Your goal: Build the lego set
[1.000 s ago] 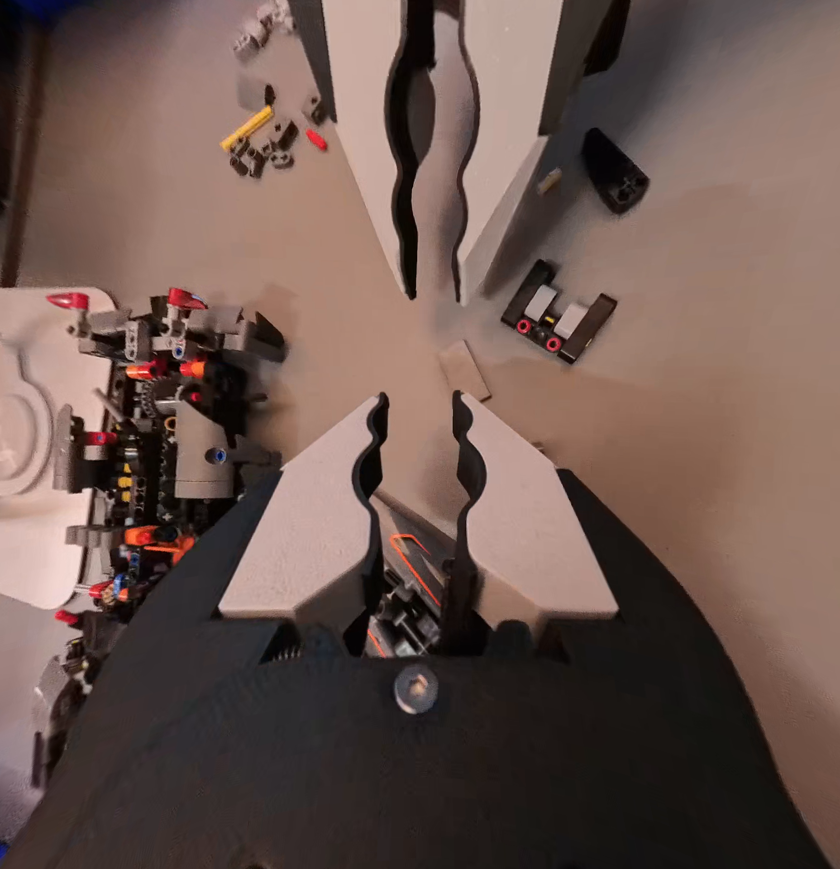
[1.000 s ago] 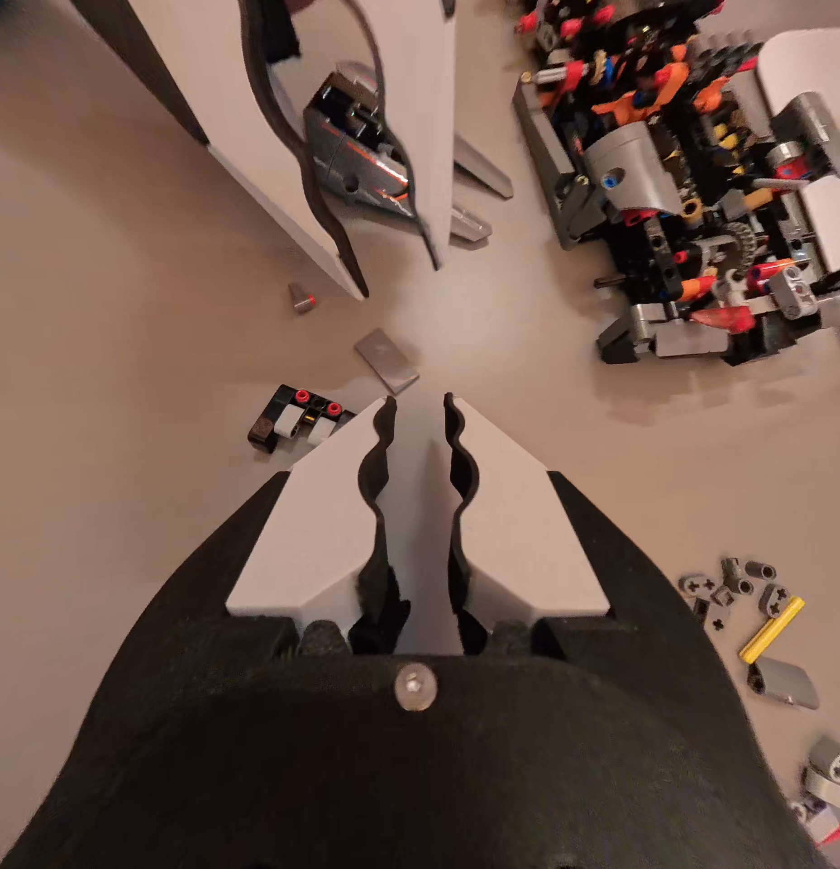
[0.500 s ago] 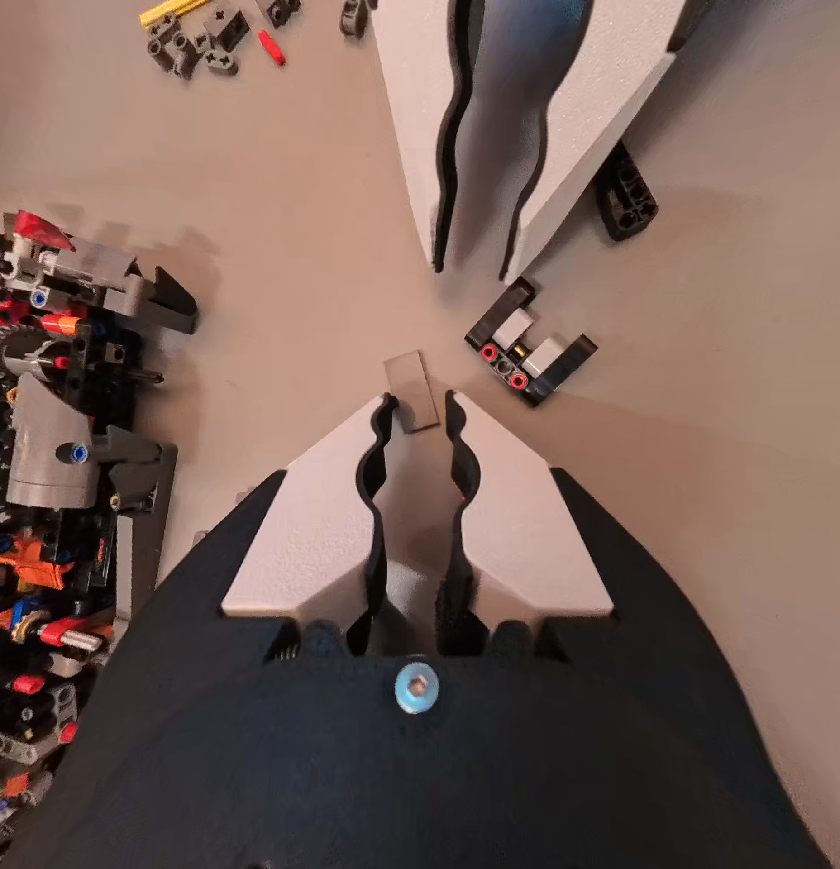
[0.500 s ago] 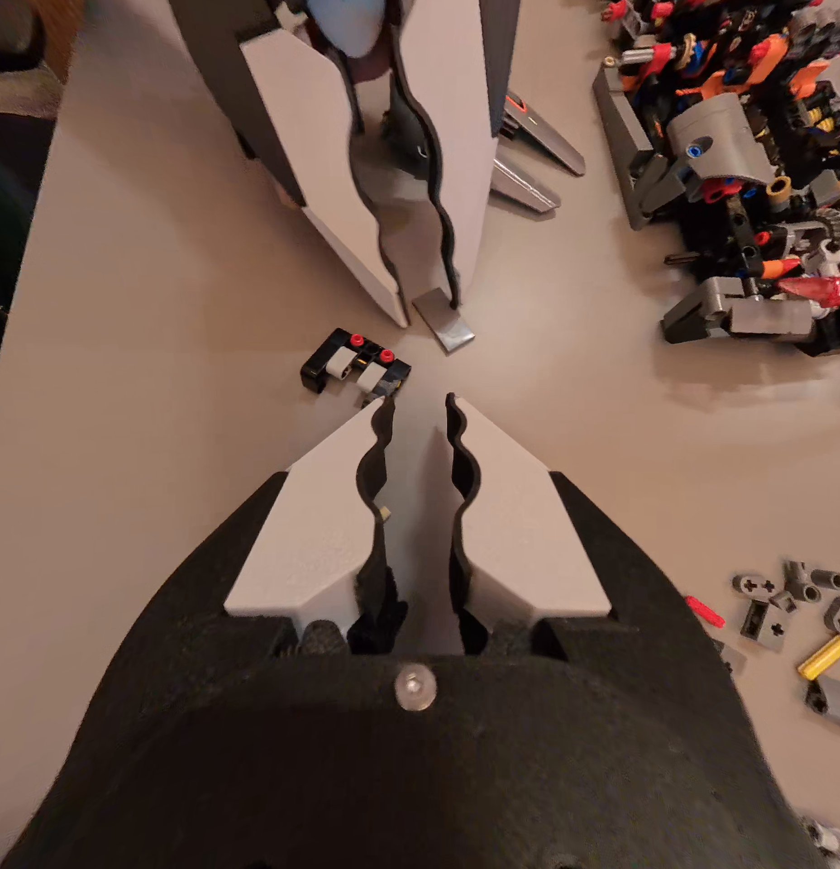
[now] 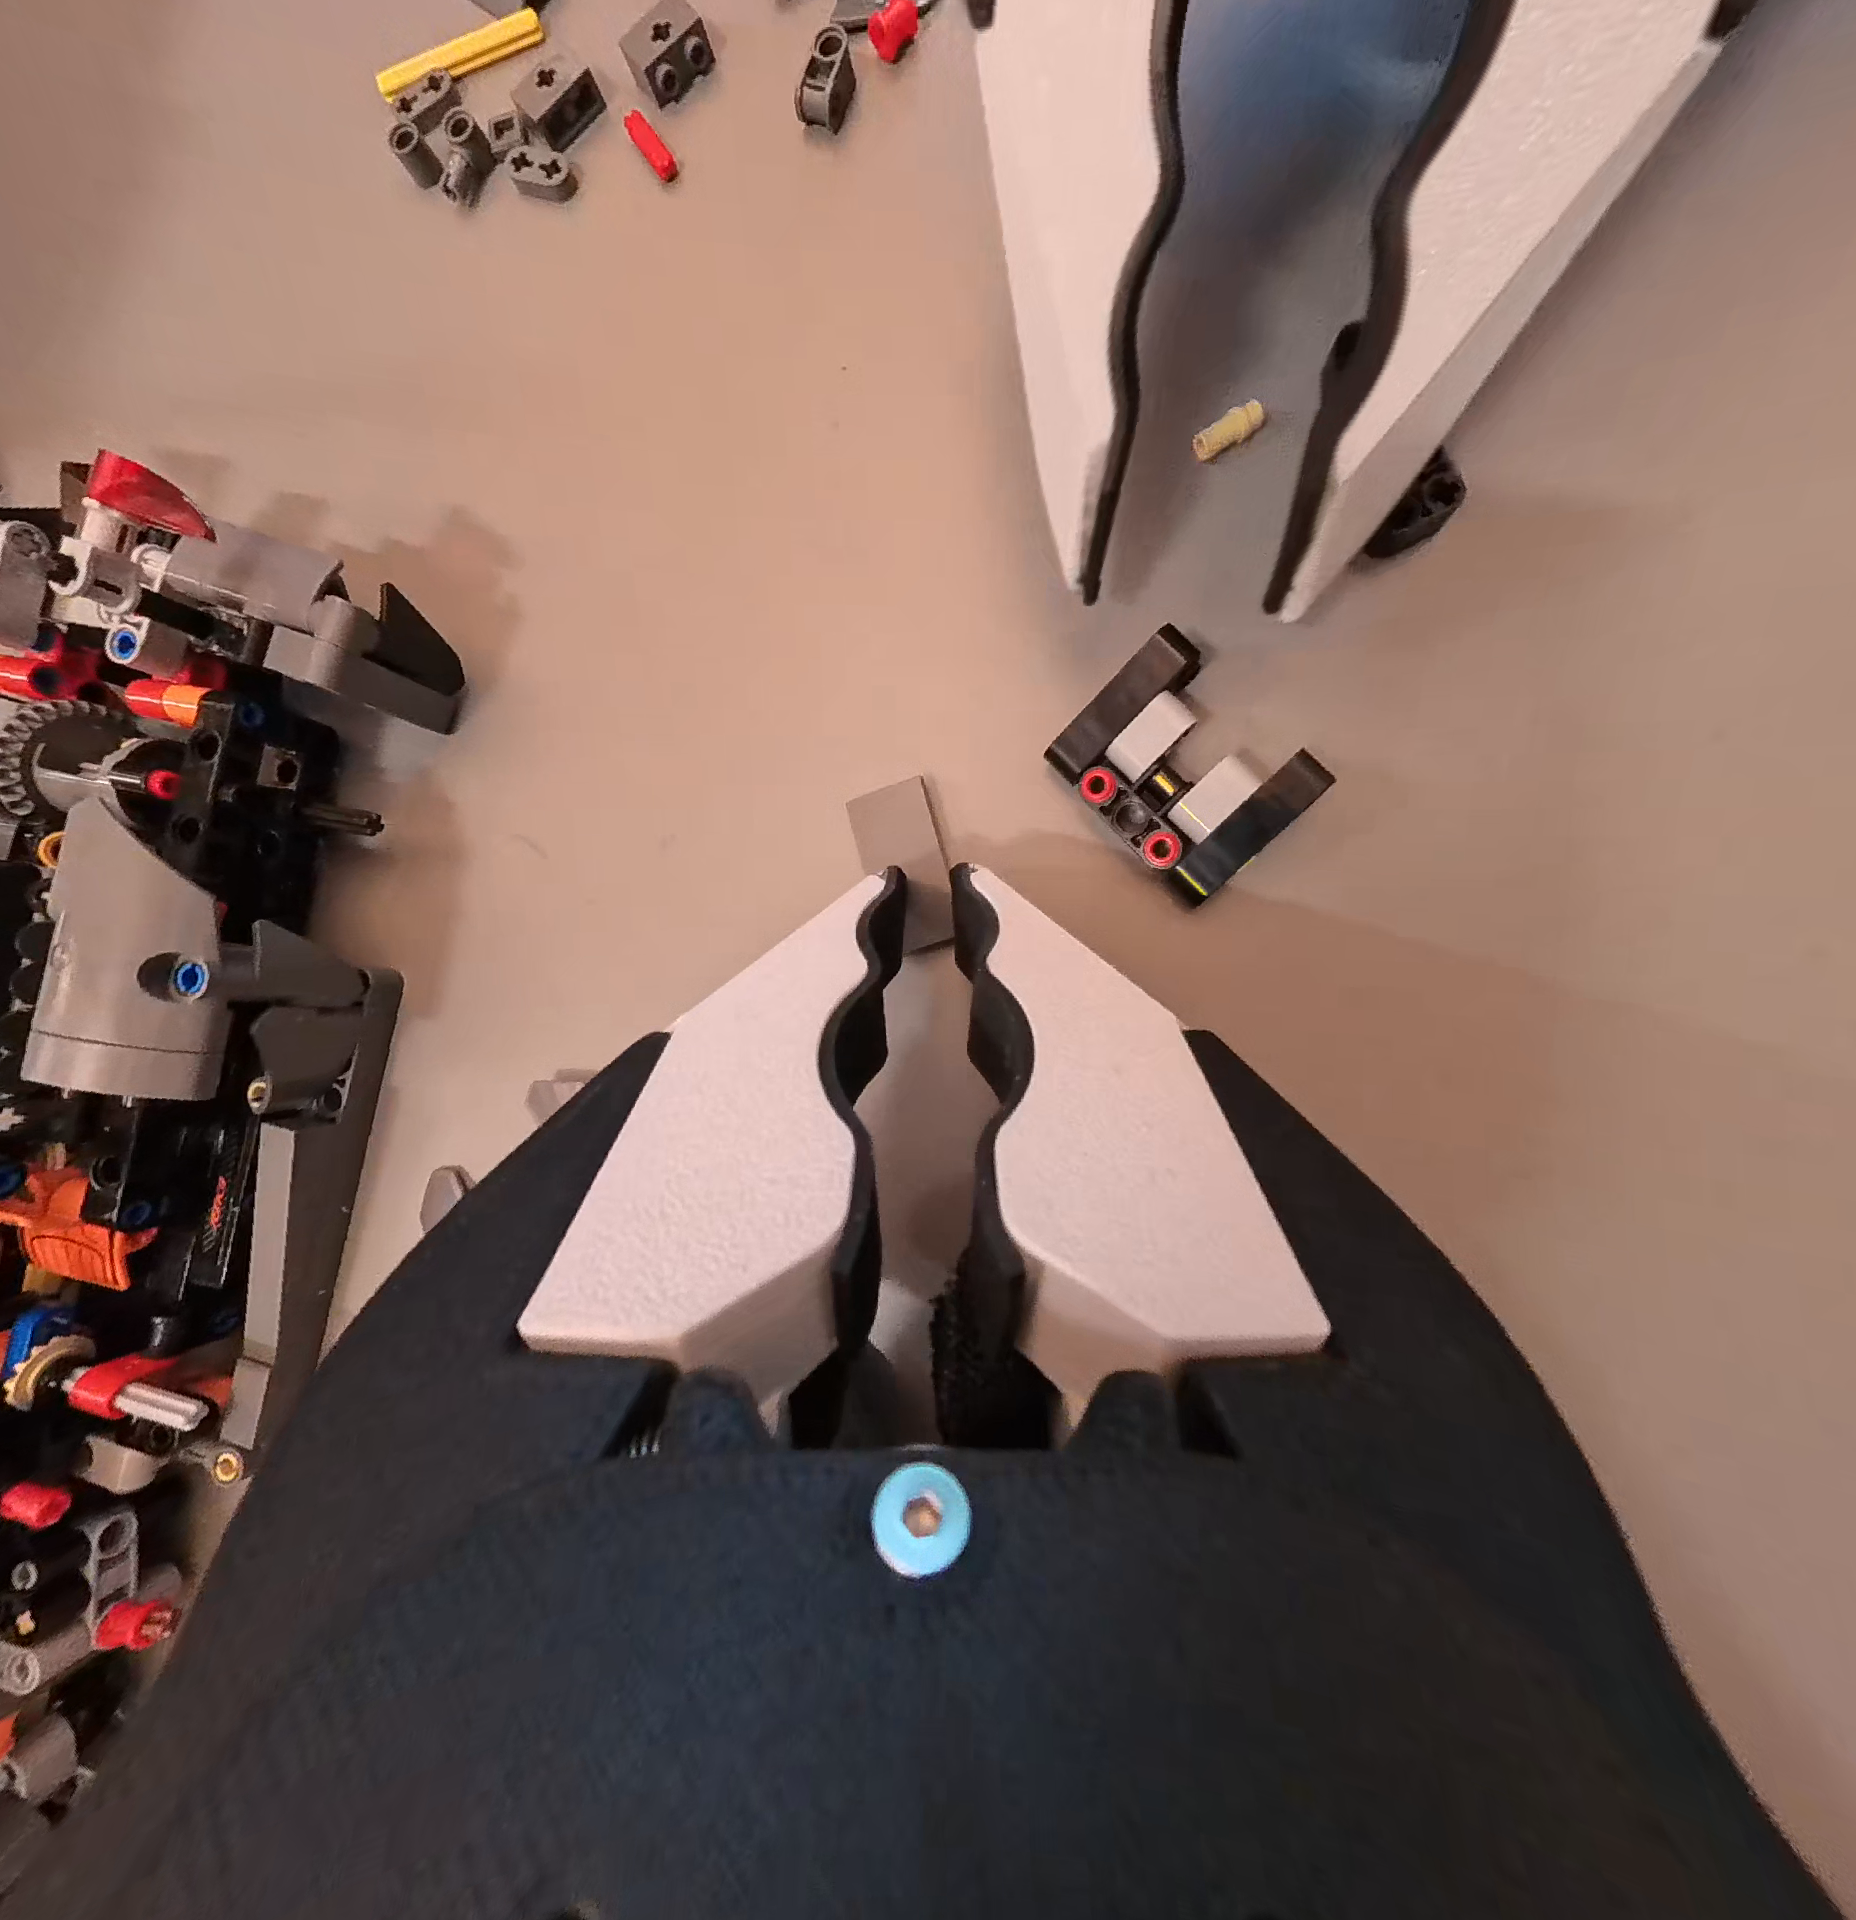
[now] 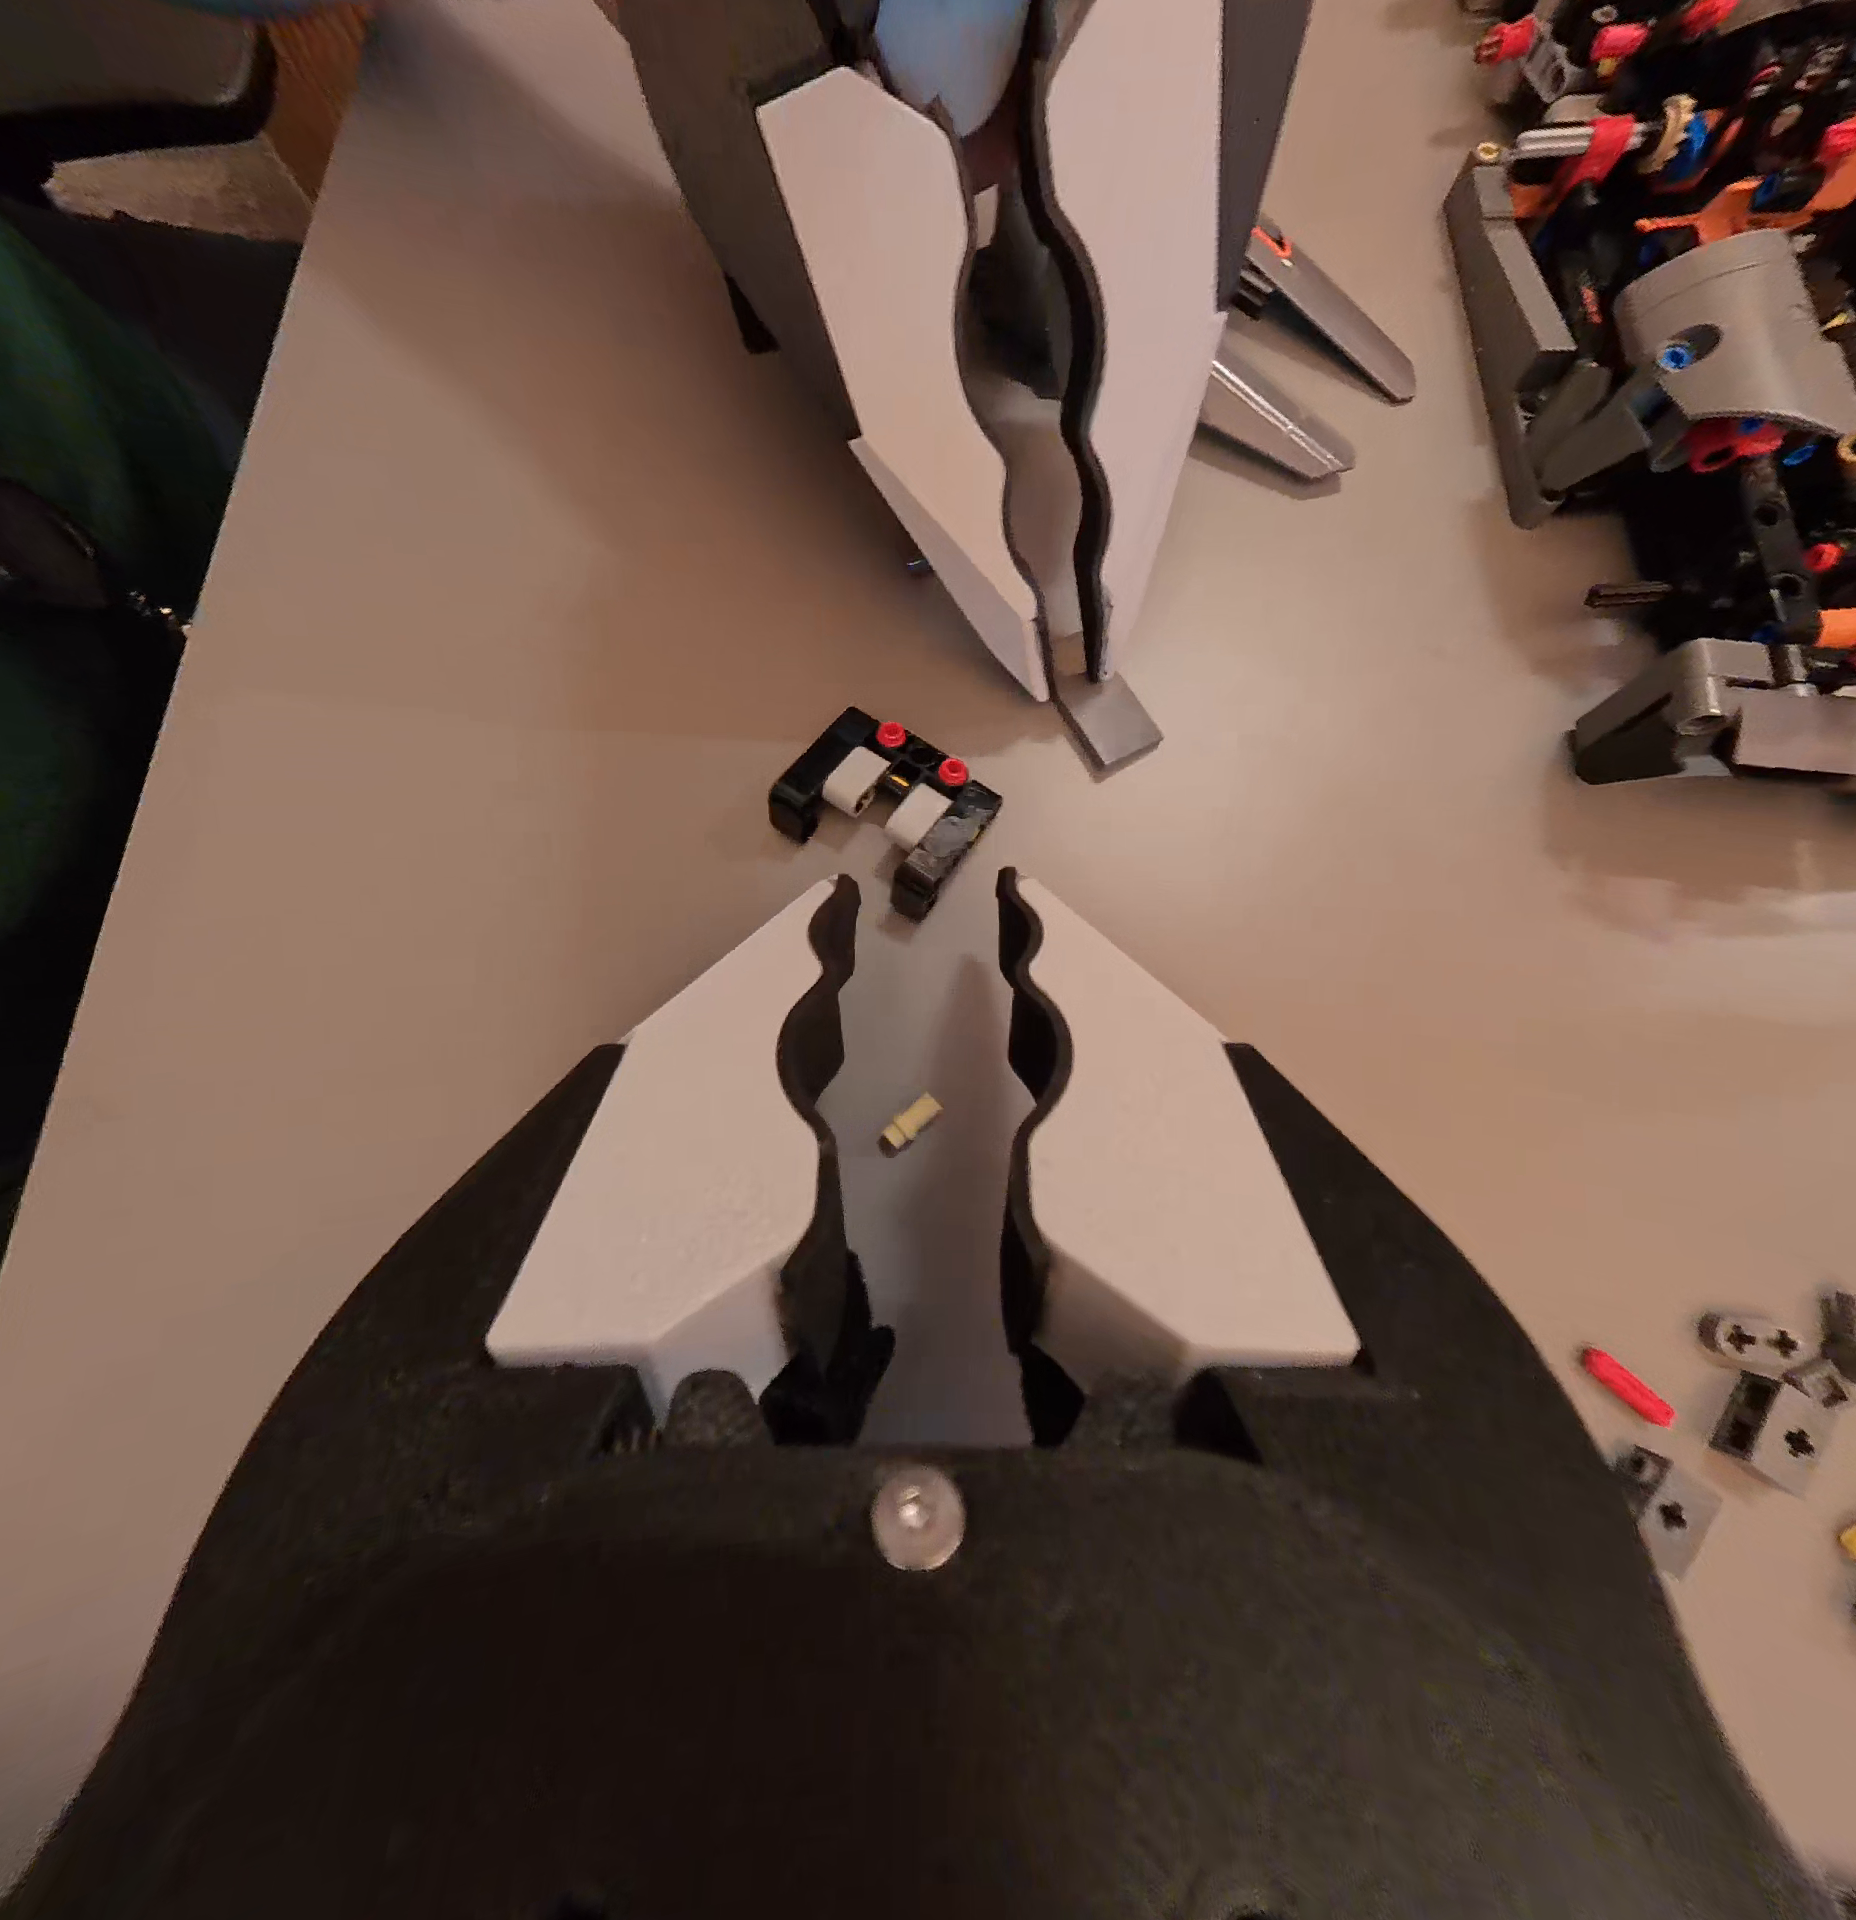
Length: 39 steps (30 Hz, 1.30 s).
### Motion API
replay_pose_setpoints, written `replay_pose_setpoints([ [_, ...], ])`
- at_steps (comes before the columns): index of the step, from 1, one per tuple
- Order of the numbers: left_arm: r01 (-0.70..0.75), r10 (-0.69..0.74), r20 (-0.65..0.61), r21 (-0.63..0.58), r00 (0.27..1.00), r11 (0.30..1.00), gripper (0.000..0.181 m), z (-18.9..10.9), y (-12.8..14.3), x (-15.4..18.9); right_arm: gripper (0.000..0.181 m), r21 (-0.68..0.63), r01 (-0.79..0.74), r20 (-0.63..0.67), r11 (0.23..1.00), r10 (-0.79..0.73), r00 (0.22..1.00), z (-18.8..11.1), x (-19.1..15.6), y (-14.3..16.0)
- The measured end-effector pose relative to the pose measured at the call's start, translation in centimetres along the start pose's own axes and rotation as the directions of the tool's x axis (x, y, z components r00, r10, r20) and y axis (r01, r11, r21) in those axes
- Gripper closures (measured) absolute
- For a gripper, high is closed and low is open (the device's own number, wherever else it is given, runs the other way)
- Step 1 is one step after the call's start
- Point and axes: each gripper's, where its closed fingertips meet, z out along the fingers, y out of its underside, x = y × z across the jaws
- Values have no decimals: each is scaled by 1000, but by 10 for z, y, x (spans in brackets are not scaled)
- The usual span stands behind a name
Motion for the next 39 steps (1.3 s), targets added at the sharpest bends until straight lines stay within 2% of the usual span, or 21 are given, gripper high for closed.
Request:
replay_pose_setpoints([
  [1, -1, 1, -2, 1, 1000, 1000, 174, 0, 0, 0, 154, -3, -2, 14, 1000, 2, 1000, 1, -3, 0],
  [12, 1, -1, -2, 11, 1000, 1000, 181, 0, 0, -1, 163, -82, 19, 119, 996, -9, 993, 11, -27, 6],
  [19, -6, 6, -4, 16, 1000, 1000, 181, 1, 0, -2, 159, -34, 38, 219, 999, -29, 975, 12, -48, -5],
  [27, -20, 21, -7, 22, 1000, 1000, 181, 0, 0, -1, 158, 12, 34, 214, 999, -36, 976, 9, -44, -10],
  [35, -61, 61, -4, 35, 998, 998, 181, 0, -1, 1, 159, 104, 31, 126, 994, -44, 991, -4, -25, -20],
  [39, -81, 81, 9, 49, 997, 995, 181, 1, -4, 2, 160, 103, 29, 99, 994, -39, 994, -4, -18, -18],
])
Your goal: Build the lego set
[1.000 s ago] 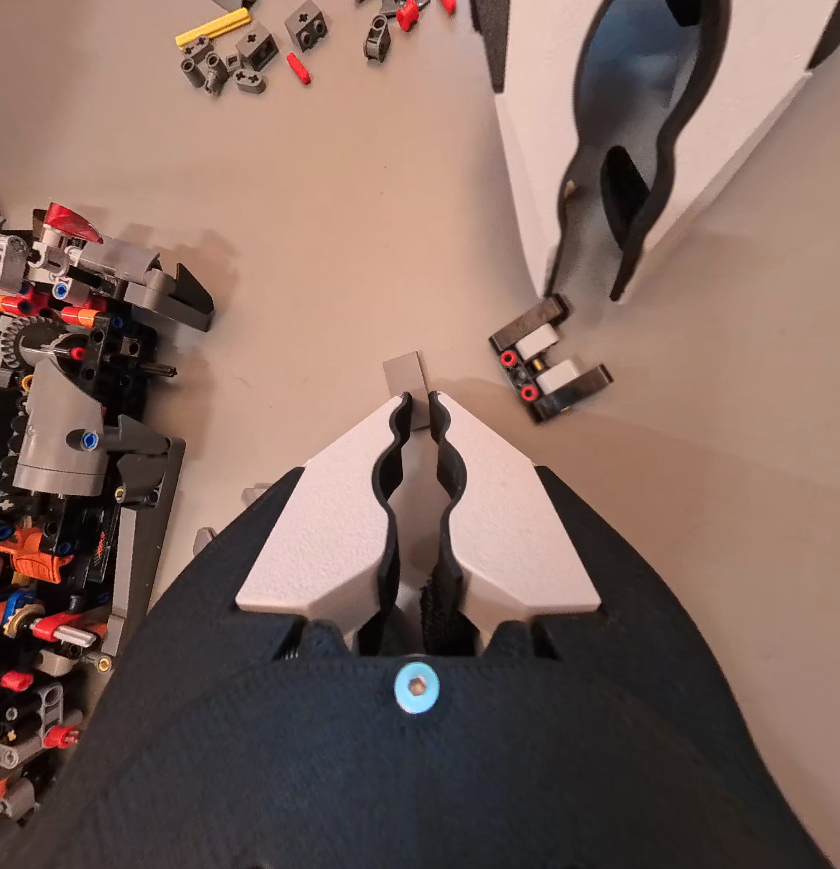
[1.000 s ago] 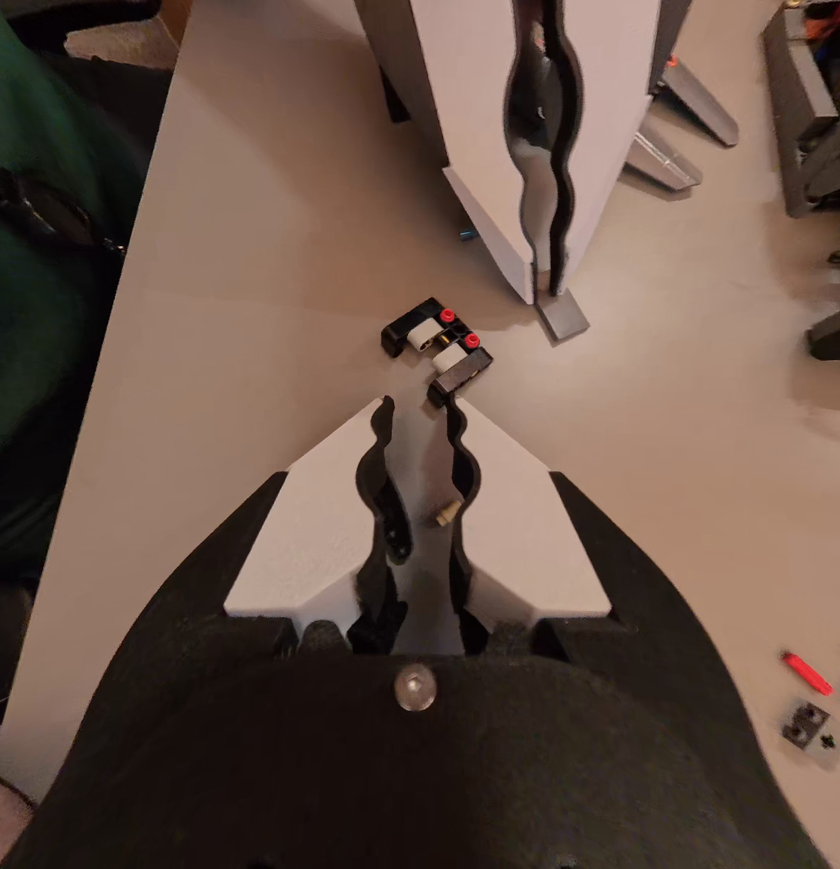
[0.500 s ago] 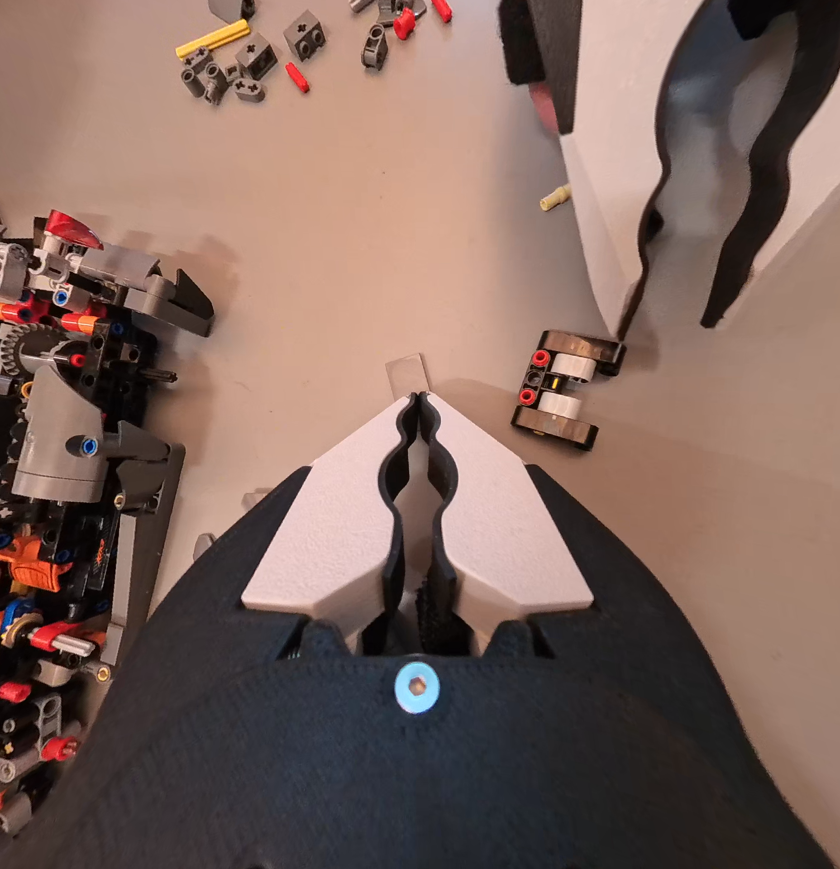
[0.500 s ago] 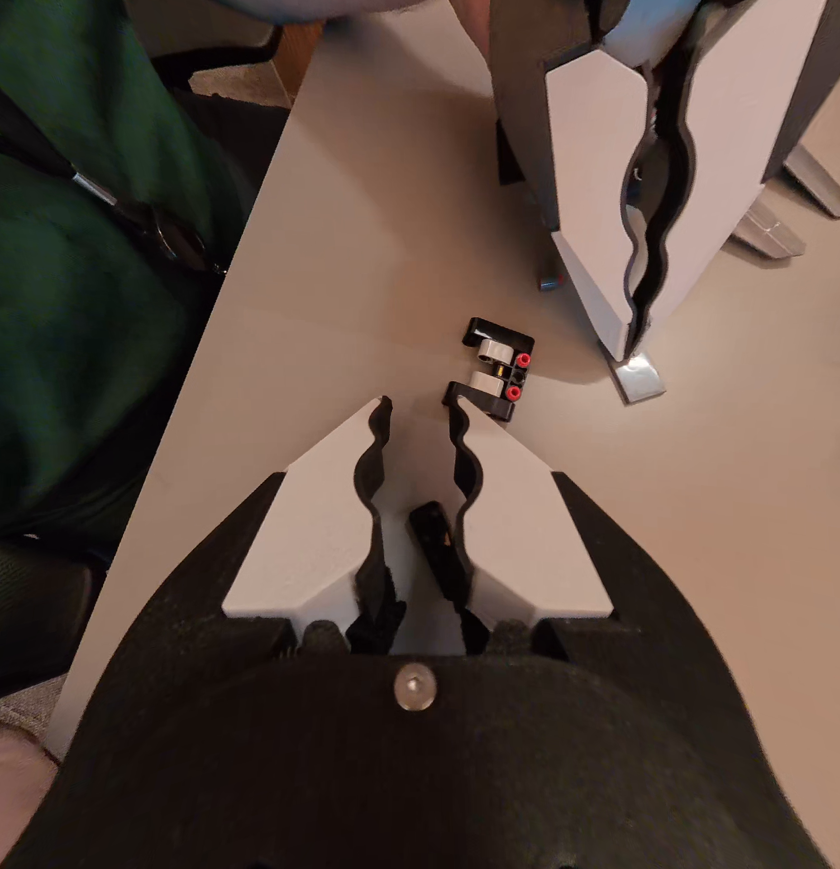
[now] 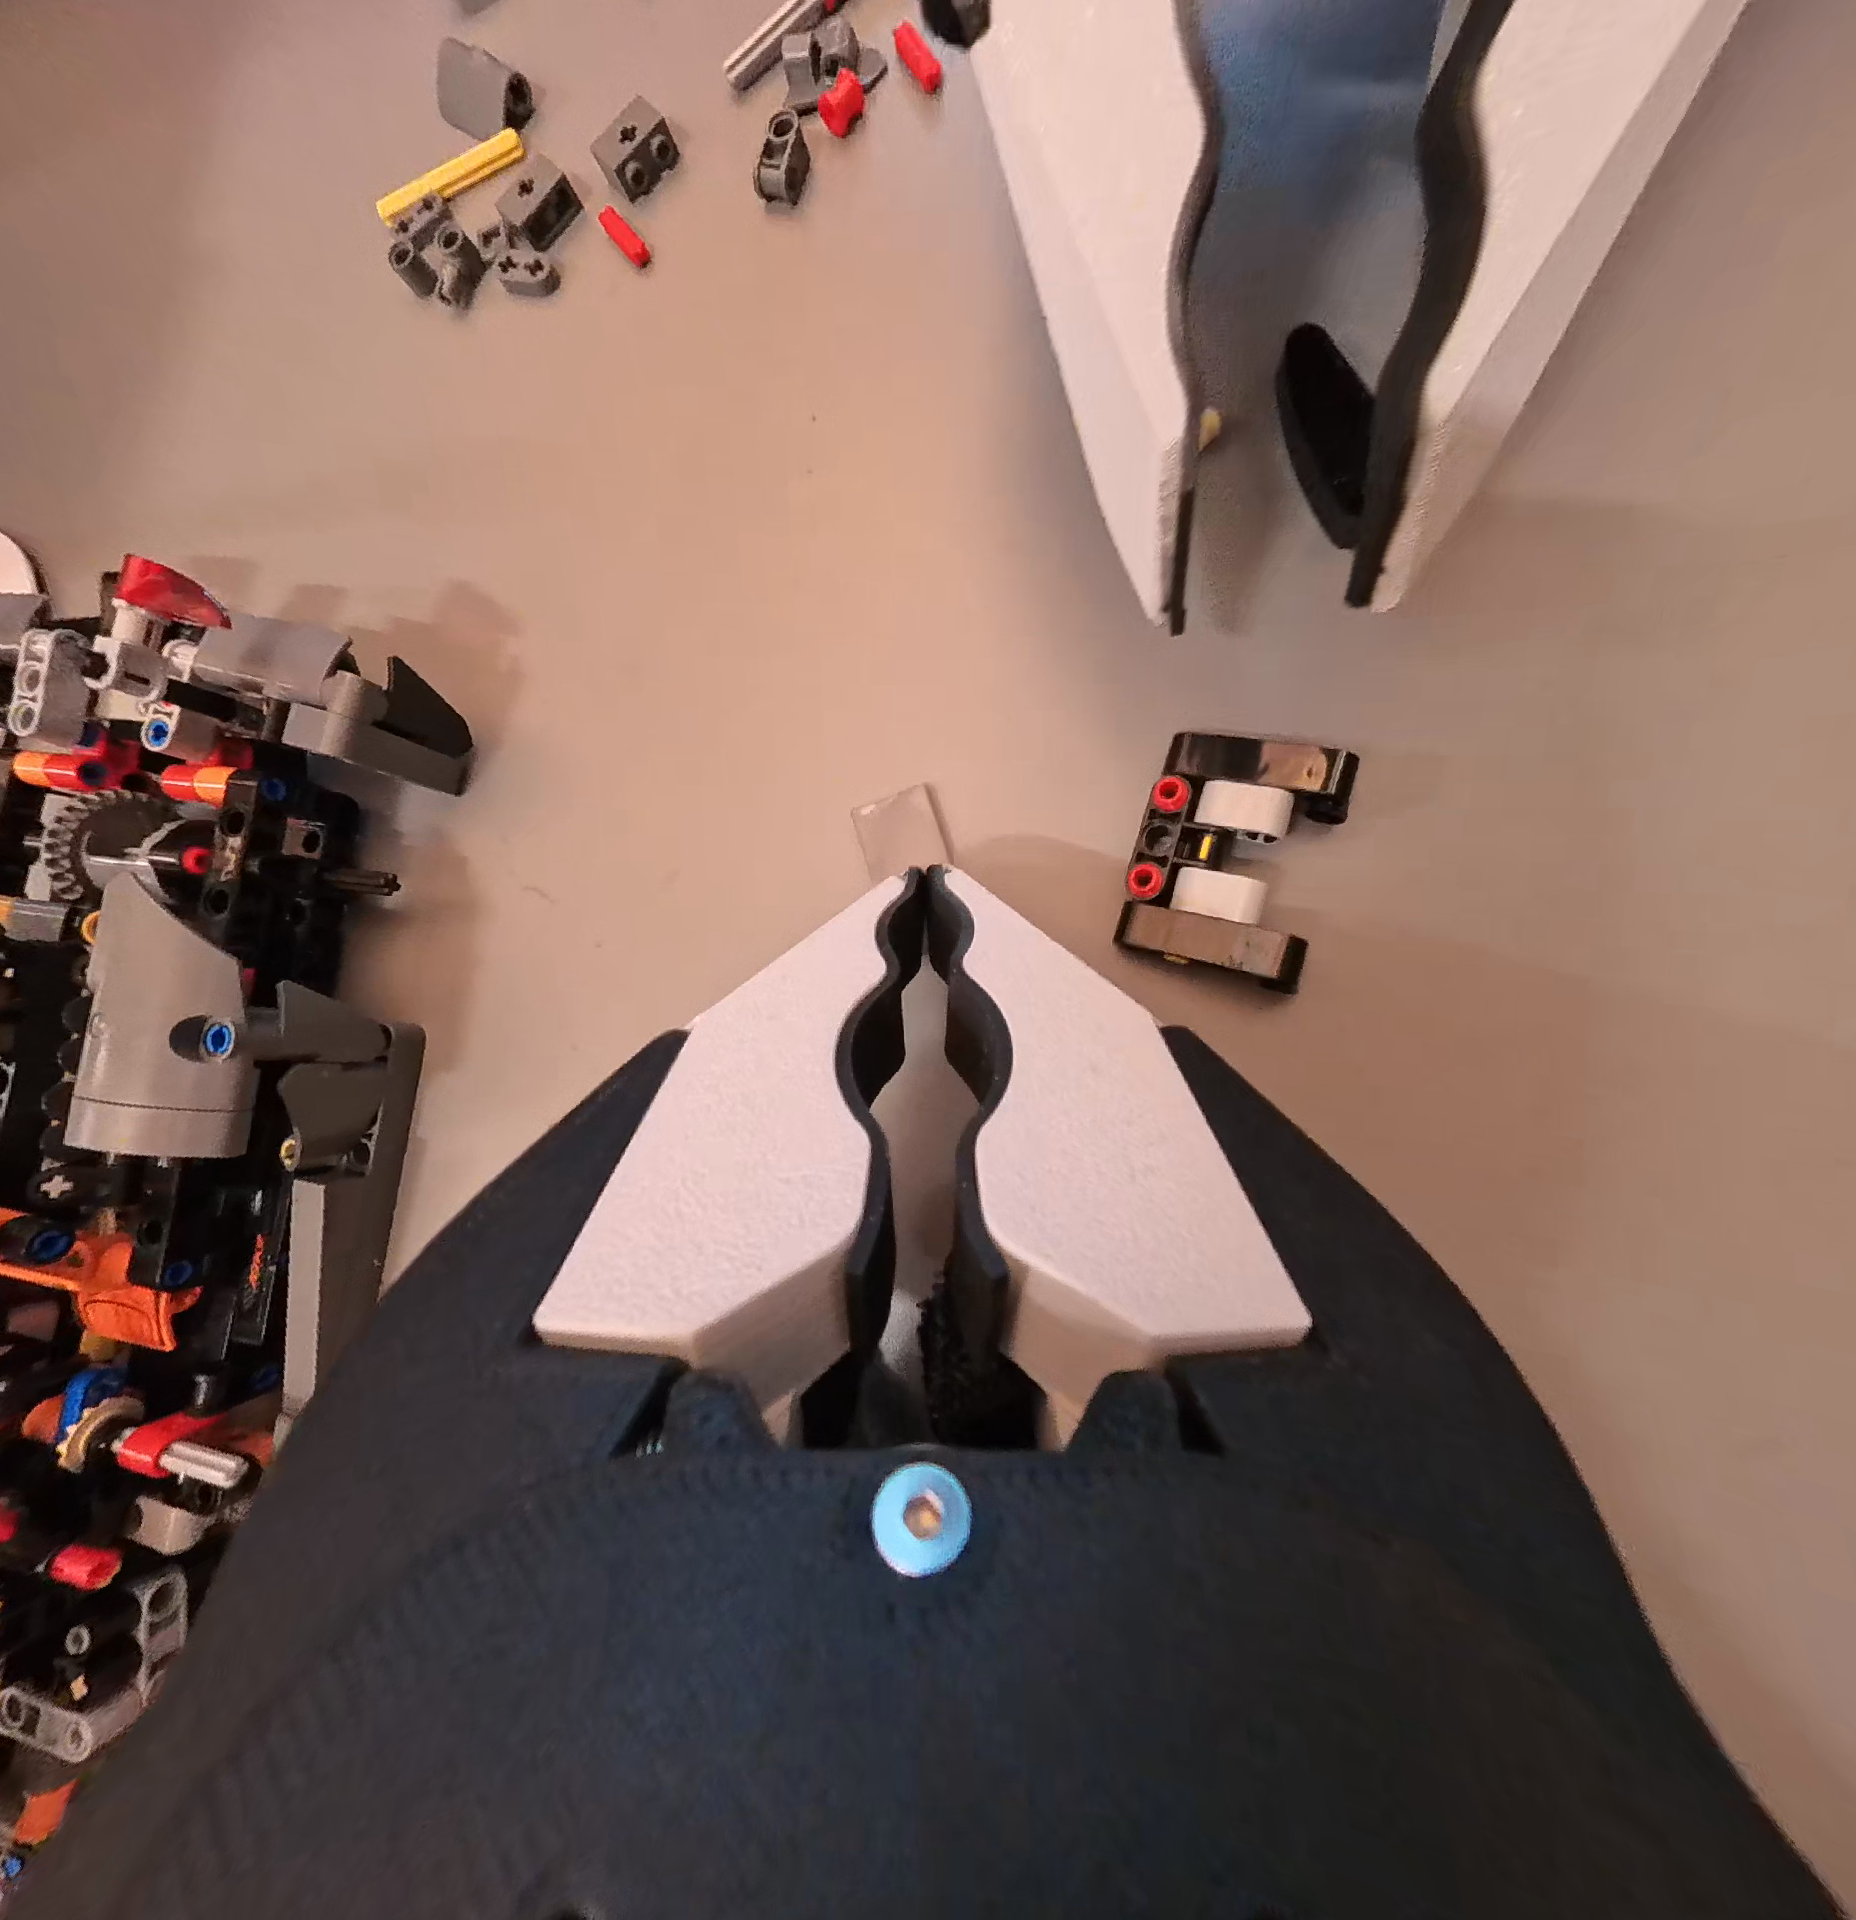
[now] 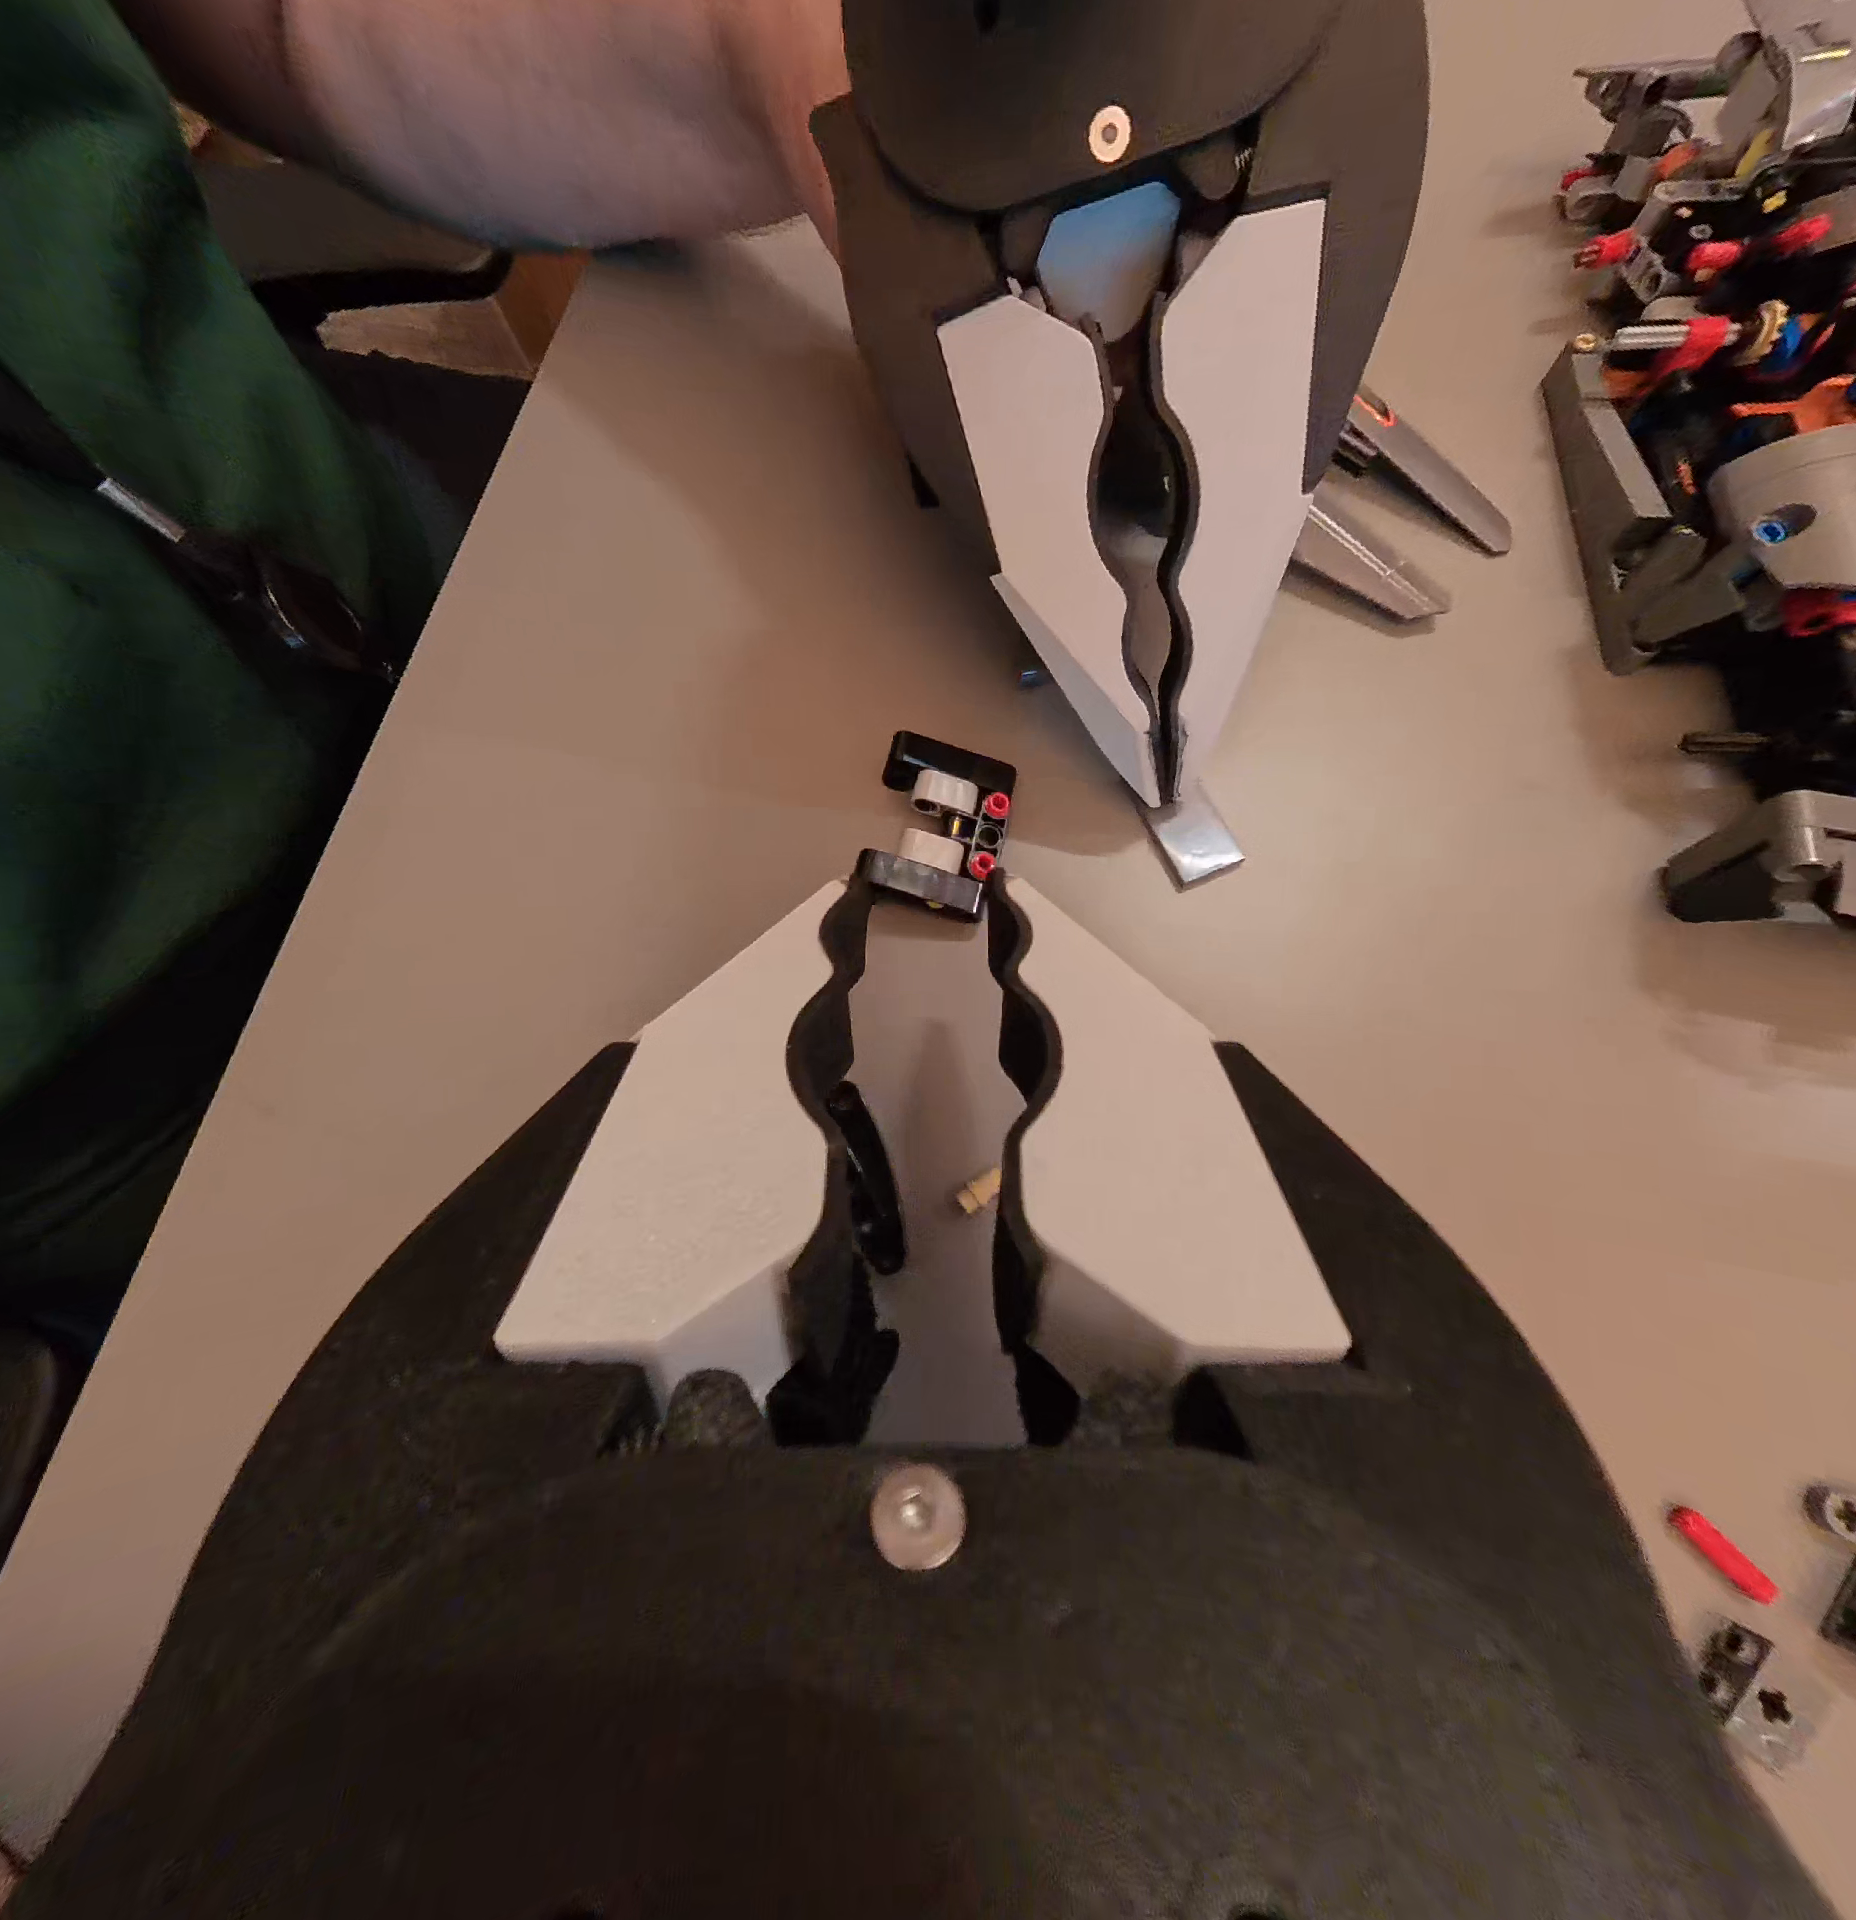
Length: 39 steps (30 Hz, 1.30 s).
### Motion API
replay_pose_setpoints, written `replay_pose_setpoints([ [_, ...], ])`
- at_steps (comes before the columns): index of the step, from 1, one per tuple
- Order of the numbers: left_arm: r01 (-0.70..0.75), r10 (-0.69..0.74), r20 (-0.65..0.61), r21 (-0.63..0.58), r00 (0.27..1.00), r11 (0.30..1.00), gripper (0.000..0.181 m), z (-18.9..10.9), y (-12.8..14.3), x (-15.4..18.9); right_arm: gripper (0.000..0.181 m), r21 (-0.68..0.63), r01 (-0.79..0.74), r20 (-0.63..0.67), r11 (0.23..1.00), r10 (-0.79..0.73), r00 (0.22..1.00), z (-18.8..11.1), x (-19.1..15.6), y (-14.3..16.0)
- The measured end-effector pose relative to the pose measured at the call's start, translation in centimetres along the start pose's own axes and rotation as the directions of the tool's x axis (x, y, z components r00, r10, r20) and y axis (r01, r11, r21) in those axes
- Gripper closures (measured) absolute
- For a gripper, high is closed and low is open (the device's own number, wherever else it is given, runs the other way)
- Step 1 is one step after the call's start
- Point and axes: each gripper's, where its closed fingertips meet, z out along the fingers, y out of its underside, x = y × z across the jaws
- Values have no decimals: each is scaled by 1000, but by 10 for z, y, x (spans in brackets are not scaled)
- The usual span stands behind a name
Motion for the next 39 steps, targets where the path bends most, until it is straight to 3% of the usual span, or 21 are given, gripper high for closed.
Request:
replay_pose_setpoints([
  [39, -14, 13, 57, 31, 998, 999, 181, 3, -4, -9, 159, 14, 9, -130, 1000, -7, 992, -6, 26, 5],
])
